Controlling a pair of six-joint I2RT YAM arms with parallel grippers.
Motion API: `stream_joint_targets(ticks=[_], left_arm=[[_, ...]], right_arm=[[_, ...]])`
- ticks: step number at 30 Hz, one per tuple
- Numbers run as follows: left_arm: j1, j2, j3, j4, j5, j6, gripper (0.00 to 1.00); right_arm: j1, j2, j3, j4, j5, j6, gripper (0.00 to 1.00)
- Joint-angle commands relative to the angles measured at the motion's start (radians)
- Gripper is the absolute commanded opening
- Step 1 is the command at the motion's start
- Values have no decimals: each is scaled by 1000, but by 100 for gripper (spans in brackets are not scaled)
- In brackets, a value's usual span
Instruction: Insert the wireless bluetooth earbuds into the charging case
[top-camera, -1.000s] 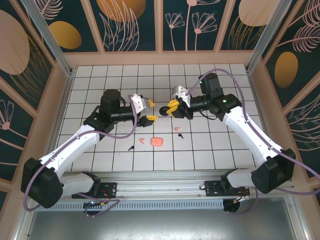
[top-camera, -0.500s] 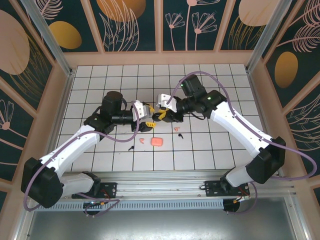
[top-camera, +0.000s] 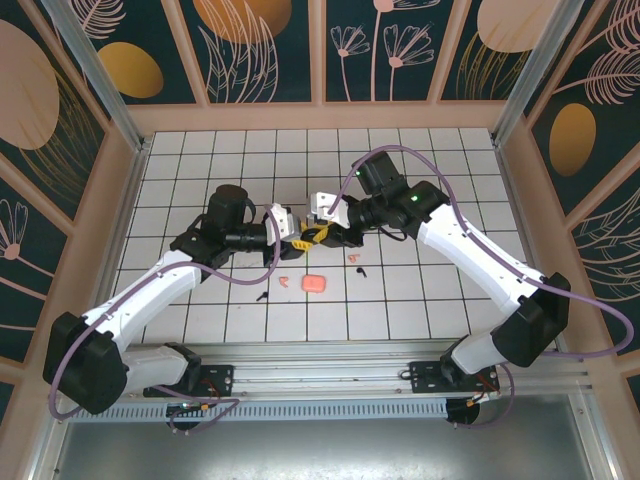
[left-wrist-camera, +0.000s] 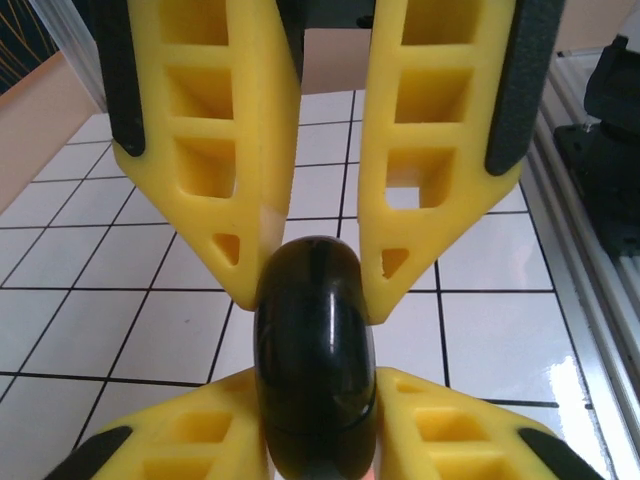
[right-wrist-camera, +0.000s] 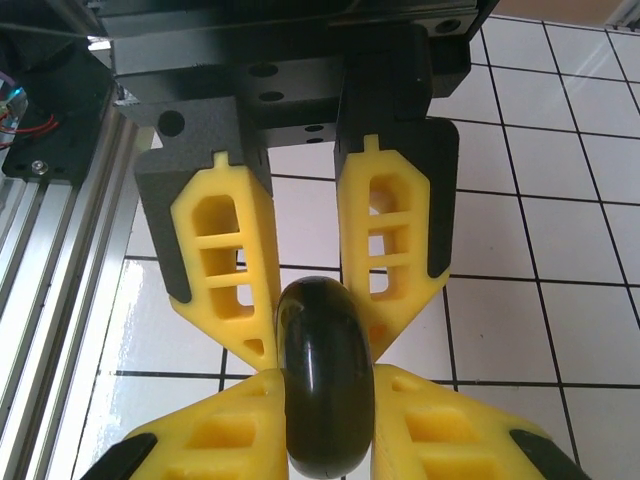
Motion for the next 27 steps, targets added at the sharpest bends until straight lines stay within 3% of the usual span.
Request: stream_joint_targets(ticks=[1, 3, 6, 9, 19, 27], left_arm=[[1, 8, -7, 2, 18, 13, 22], [1, 6, -7, 1, 15, 15, 19], [1, 4, -16, 19, 32, 4, 19], [1, 3, -29, 67, 67, -31, 19], [1, -1, -42, 133, 120, -79, 18], [1, -6, -63, 188, 145, -121, 18]], right_arm=[[14, 3, 42, -19, 13, -13, 21], [15, 2, 41, -14, 16, -10, 23], [14, -6, 19, 20, 29, 19, 39], [14, -16, -7, 54, 42, 35, 44], [-39, -57, -58, 146, 24, 90, 44], [-123, -93, -117, 258, -62, 177, 44]])
